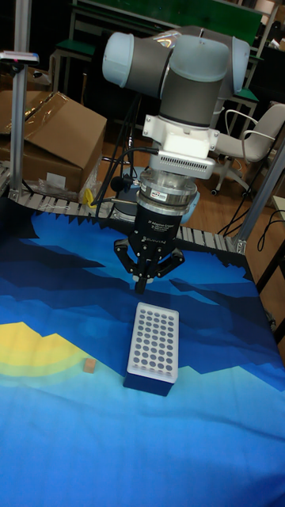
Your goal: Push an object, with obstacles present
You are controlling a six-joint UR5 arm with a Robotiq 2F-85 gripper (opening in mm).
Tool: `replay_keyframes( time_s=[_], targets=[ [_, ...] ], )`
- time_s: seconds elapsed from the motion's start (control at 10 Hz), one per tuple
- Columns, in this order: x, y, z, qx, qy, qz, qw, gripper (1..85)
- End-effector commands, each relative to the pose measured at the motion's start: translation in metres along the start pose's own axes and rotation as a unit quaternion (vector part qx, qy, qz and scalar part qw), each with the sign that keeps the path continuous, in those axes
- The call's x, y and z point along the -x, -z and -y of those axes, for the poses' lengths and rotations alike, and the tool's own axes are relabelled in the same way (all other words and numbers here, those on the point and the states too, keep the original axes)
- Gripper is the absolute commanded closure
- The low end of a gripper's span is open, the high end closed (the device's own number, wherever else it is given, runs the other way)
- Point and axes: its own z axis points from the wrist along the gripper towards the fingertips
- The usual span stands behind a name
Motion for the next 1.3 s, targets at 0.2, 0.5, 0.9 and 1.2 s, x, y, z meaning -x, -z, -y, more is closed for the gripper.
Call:
replay_keyframes(
  time_s=[0.2,0.5,0.9,1.2],
  targets=[
    [0.0011,0.0011,-0.0024,0.006,-0.002,0.002,1.0,84.7],
    [0.0011,0.0011,-0.0021,0.005,-0.002,0.002,1.0,84.7],
    [0.0024,0.0017,-0.0019,0.001,-0.001,0.001,1.0,84.7],
    [0.0027,0.0021,-0.0002,-0.004,0.003,0.0,1.0,84.7]
  ],
)
